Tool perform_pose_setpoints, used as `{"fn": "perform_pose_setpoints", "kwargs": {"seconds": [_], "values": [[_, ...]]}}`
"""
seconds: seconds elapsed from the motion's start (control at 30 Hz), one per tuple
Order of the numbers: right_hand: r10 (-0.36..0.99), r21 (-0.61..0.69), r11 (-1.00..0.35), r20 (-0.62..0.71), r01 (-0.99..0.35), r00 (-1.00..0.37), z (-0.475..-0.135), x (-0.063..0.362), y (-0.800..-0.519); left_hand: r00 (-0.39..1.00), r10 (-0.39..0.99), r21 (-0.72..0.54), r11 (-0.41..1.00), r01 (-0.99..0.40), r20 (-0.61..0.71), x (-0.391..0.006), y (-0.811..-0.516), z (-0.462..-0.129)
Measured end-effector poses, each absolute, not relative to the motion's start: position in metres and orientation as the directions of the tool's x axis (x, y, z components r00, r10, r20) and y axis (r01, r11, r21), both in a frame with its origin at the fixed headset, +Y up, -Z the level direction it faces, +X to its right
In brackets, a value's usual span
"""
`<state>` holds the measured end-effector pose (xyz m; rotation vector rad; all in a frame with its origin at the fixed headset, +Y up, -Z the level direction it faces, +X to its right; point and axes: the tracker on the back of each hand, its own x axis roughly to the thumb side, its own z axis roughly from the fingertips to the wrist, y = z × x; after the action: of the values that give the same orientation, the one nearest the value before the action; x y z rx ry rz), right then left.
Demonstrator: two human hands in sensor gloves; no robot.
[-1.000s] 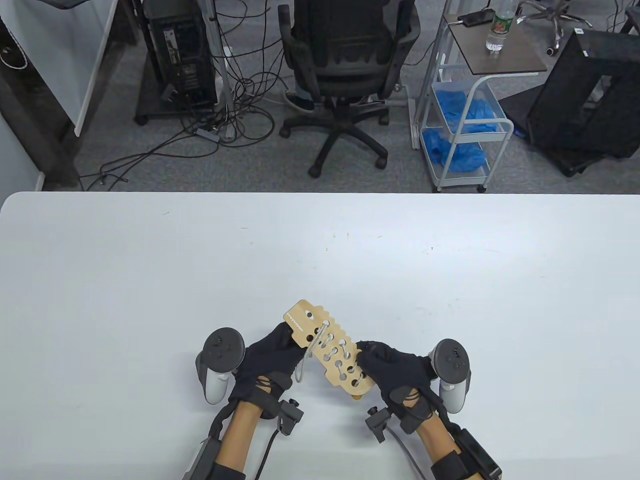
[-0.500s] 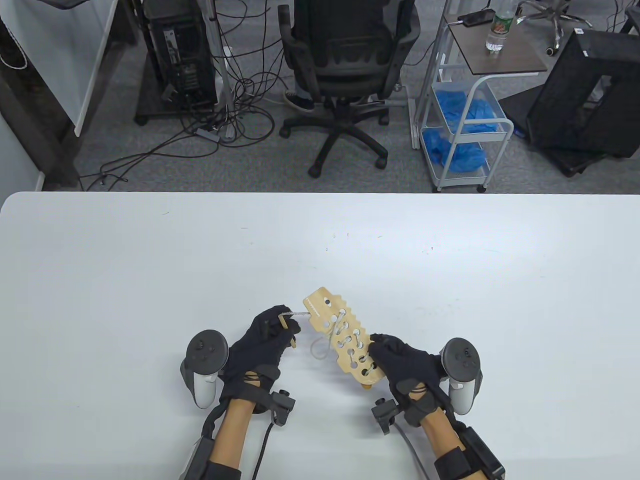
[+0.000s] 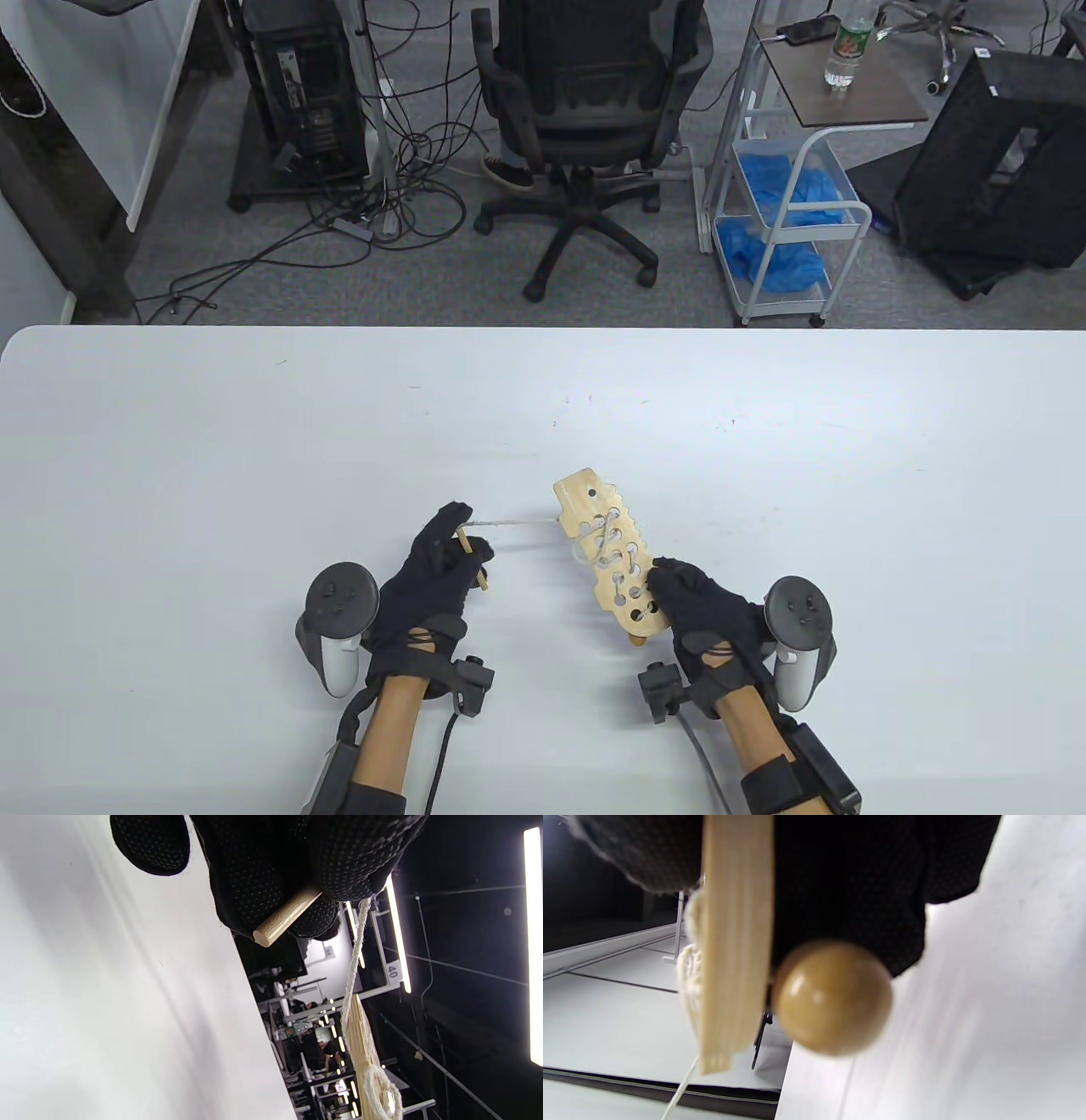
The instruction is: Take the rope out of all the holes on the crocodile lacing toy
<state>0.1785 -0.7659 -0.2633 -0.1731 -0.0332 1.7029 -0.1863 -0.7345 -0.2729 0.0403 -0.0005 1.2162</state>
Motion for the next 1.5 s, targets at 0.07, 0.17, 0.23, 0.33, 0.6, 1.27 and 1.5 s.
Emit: {"fn": "perform_pose_setpoints", "kwargs": {"seconds": [0.07, 0.17, 0.23, 0.33, 0.6, 1.27, 1.5], "values": [[0.987, -0.146, -0.134, -0.114, -0.98, -0.118, -0.263, 0.182, -0.767, 0.36, 0.933, 0.052, 0.359, -0.932, 0.008, -0.188, -0.734, -0.272], [0.985, -0.189, -0.12, -0.143, -0.975, -0.093, -0.263, 0.189, -0.769, 0.398, 0.917, 0.1, 0.396, -0.913, -0.002, -0.191, -0.733, -0.27], [0.984, -0.215, -0.118, -0.159, -0.969, -0.085, -0.263, 0.193, -0.769, 0.413, 0.911, 0.127, 0.411, -0.903, -0.009, -0.194, -0.733, -0.27], [0.981, -0.241, -0.124, -0.178, -0.963, -0.081, -0.263, 0.199, -0.77, 0.414, 0.91, 0.15, 0.413, -0.898, -0.025, -0.197, -0.733, -0.269], [0.978, -0.288, -0.108, -0.203, -0.952, -0.05, -0.262, 0.209, -0.771, 0.416, 0.908, 0.177, 0.419, -0.891, -0.051, -0.2, -0.733, -0.268], [0.968, -0.405, -0.044, -0.244, -0.913, 0.061, -0.26, 0.232, -0.775, 0.349, 0.935, 0.23, 0.355, -0.906, -0.067, -0.208, -0.735, -0.266], [0.962, -0.447, -0.01, -0.249, -0.894, 0.113, -0.257, 0.237, -0.777, 0.315, 0.946, 0.252, 0.324, -0.912, -0.08, -0.212, -0.737, -0.265]]}}
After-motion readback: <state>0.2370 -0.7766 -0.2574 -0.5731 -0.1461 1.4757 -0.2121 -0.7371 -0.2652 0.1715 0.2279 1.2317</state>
